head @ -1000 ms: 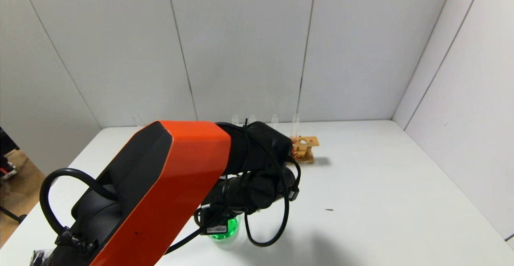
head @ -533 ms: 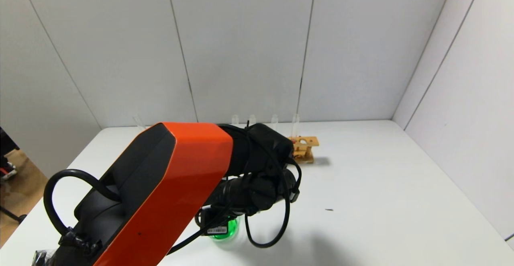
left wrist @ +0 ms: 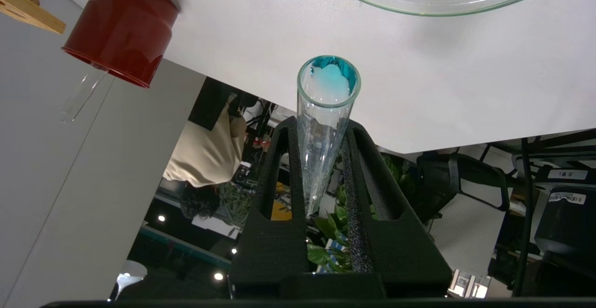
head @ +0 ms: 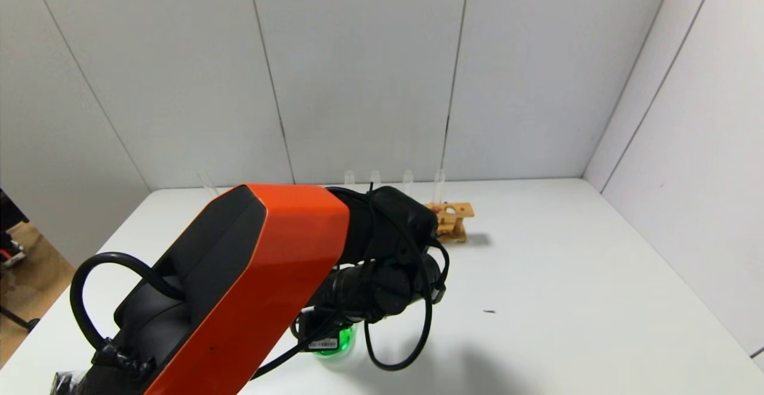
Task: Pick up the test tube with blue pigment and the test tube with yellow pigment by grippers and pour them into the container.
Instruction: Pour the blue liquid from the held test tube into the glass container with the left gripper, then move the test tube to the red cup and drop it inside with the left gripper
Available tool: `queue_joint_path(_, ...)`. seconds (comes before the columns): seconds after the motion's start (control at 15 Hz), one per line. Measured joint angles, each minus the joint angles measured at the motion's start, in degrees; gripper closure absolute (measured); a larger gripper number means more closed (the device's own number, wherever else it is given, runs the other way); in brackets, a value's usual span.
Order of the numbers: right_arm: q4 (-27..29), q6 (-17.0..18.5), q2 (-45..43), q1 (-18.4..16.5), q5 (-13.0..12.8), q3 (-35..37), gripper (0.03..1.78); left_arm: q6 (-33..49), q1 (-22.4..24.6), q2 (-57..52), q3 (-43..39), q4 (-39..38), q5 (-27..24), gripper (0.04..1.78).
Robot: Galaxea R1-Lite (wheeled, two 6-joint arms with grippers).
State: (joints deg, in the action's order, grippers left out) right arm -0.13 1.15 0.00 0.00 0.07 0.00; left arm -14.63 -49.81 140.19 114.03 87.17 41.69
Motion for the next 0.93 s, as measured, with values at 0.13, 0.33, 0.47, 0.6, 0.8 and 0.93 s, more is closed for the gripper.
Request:
queue_joint_path(0.13,-0.02,-0.02,0.00,0.00,0.00,0.00,0.10,0.49,-0.10,-0.23,0.09,0.00,-0.02,1.53)
queue_joint_path(0.33,-0.02,0.00,0.00,0.00,0.00,0.00,0.10,0.88,-0.07,-1.90,0.09,-0.13,-0.18,1.53)
queue_joint_path(0.47,-0.02,0.00,0.00,0.00,0.00,0.00,0.10,1.05,0.17,-4.17,0.07,-2.00,-0.84,1.53)
queue_joint_path(0.6,-0.02,0.00,0.00,0.00,0.00,0.00,0.10,2.40,0.59,-7.12,0.00,-2.84,-2.34,1.53)
queue_joint_path(0.8,0.00,-0.02,0.00,0.00,0.00,0.00,0.10,6.89,2.68,-12.96,-0.46,-2.97,-5.56,1.53)
queue_joint_path(0.93,-0.02,-0.02,0.00,0.00,0.02,0.00,0.10,10.64,5.05,-17.81,-1.29,-3.33,-8.20,1.53)
